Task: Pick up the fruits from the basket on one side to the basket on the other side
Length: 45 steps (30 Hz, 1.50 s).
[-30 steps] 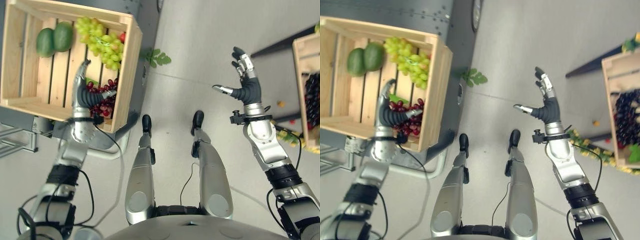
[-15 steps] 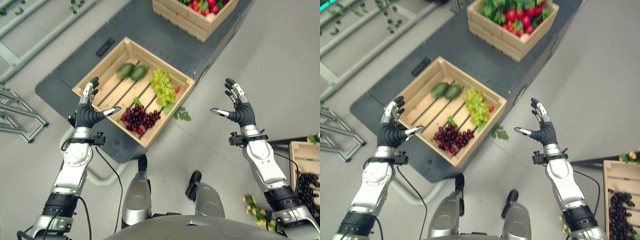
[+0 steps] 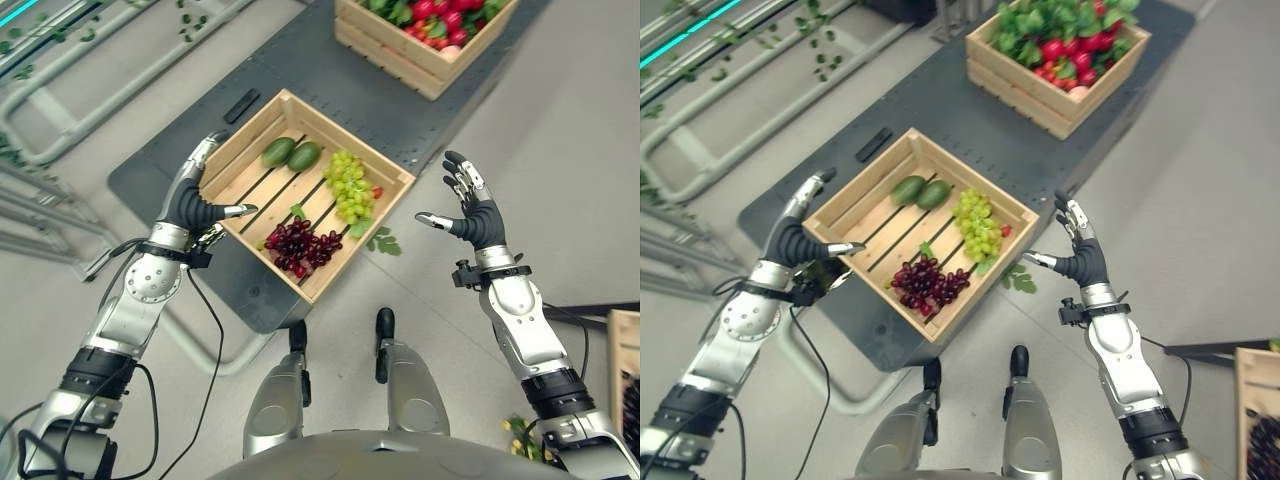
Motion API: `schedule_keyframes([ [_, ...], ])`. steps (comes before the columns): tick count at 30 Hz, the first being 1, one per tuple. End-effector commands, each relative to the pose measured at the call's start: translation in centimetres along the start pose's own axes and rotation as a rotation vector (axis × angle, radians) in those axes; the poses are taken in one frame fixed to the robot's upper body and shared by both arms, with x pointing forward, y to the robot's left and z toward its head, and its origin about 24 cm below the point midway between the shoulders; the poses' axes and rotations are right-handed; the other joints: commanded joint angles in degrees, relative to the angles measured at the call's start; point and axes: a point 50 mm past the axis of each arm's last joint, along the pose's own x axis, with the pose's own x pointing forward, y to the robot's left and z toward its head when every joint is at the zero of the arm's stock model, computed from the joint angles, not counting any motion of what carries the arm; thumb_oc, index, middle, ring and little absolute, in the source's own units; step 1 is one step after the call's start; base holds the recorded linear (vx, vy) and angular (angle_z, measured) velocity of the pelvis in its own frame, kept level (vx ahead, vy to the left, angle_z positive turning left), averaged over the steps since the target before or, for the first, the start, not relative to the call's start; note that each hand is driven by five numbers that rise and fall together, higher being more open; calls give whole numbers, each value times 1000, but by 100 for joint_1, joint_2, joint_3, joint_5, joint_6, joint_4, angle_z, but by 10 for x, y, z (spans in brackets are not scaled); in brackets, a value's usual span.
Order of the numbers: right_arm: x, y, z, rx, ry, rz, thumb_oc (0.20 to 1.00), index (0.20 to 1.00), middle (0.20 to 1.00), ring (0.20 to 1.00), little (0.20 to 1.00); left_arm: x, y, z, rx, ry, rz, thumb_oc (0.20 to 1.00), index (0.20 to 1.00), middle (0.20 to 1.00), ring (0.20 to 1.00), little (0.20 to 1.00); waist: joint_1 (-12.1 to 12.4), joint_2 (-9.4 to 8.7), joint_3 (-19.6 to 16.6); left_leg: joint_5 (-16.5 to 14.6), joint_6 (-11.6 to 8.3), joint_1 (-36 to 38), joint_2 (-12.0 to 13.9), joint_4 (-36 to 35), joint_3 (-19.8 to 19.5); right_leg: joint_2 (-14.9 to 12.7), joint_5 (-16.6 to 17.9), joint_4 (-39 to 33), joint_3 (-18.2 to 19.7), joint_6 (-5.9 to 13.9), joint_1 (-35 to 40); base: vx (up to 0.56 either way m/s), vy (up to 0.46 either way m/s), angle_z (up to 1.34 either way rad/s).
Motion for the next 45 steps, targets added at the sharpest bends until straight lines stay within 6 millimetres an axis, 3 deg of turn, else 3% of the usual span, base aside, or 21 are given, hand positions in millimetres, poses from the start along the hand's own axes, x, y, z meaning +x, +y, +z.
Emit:
schedule_keyframes([
  [1, 14, -10, 29, -22, -166, 0, 1000, 1000, 1000, 1000, 1000, 34, 19, 23, 15, -151, 92, 1000, 1000, 1000, 1000, 1000, -222, -29, 80, -1056, -308, 330, -392, 1240, 37, -265, 149, -350, 67, 650, 226, -1, -117, 1],
  [4, 16, -18, 35, -37, -198, -19, 1000, 1000, 1000, 1000, 1000, 51, 19, 28, 41, -171, 93, 1000, 1000, 1000, 1000, 1000, -259, 7, 447, -485, -789, -484, -440, 2407, -18, -309, 117, -383, -30, 489, 264, -68, -153, 21],
  [6, 16, -18, 40, -55, -223, -22, 1000, 1000, 1000, 1000, 1000, 59, 26, 26, 83, -164, 108, 1000, 1000, 1000, 1000, 1000, -303, 9, 497, -505, -717, -654, -379, 2136, 31, -240, 67, -451, -20, 452, 198, 30, -107, 30],
  [8, 15, -21, 45, -65, -254, -50, 1000, 1000, 1000, 1000, 1000, 68, 33, 25, 130, -152, 117, 1000, 1000, 1000, 1000, 1000, -422, 133, 588, -190, -561, -757, 183, 1089, 443, -179, -2, -498, -39, 520, 117, 60, 22, -1],
  [9, 16, -23, 48, -71, -270, -65, 1000, 1000, 1000, 1000, 1000, 74, 34, 26, 144, -153, 120, 1000, 1000, 1000, 1000, 1000, -388, 189, 661, -7, -542, -772, 201, 723, 518, -122, 2, -490, -41, 522, 48, 19, 53, -11],
  [10, 17, -22, 49, -81, -280, -65, 1000, 1000, 1000, 1000, 1000, 77, 38, 26, 169, -153, 121, 1000, 1000, 1000, 1000, 1000, -408, 214, 717, -66, -505, -679, 200, 549, 449, -81, -3, -431, -24, 515, -144, -48, -17, -17],
  [13, 23, -21, 59, -99, -339, -97, 1000, 1000, 1000, 1000, 1000, 97, 54, 32, 269, -162, 149, 1000, 1000, 1000, 1000, 1000, -560, 256, 942, 166, -570, -750, 220, 228, 645, -47, 115, -361, 8, 567, -586, -78, 34, -19],
  [16, 22, -17, 59, -96, -350, -108, 1000, 1000, 1000, 1000, 1000, 108, 68, 41, 328, -185, 165, 1000, 1000, 1000, 1000, 1000, -558, 245, 986, 163, -534, -867, 210, 163, 807, -25, 188, -383, 148, 584, -888, -11, 55, -9],
  [20, 13, -7, 48, -59, -300, -97, 1000, 1000, 1000, 1000, 1000, 115, 75, 32, 88, -106, 316, 1000, 1000, 1000, 1000, 1000, -607, 95, 986, 106, -520, -1210, 214, 305, 882, -35, 221, -290, 278, 578, -1306, -11, 15, -15],
  [28, 15, 12, 38, -20, -251, -79, 1000, 1000, 1000, 1000, 1000, 138, 69, 24, -265, 26, 476, 1000, 1000, 1000, 1000, 1000, -686, -146, 986, 23, -511, -1683, 231, 472, 931, -19, 284, -368, 383, 599, -1660, -13, -28, -7],
  [34, 19, 18, 37, -25, -243, -80, 1000, 1000, 1000, 1000, 1000, 151, 59, 34, -464, 23, 512, 1000, 1000, 1000, 1000, 1000, -721, -218, 986, 17, -512, -1857, 259, 545, 864, 3, 296, -350, 363, 586, -1805, 4, -22, 1],
  [41, 22, 20, 36, -38, -240, -75, 1000, 1000, 1000, 1000, 1000, 161, 53, 43, -533, 28, 498, 1000, 1000, 1000, 1000, 1000, -752, -258, 986, -17, -513, -1933, 258, 605, 830, 38, 285, -318, 362, 570, -1887, 0, 0, 0],
  [45, 21, 20, 34, -38, -229, -71, 1000, 1000, 1000, 1000, 1000, 164, 54, 47, -460, 19, 475, 1000, 1000, 1000, 1000, 1000, -765, -242, 986, -17, -517, -1913, 267, 584, 839, 41, 292, -329, 371, 570, -1900, 0, 0, 0],
])
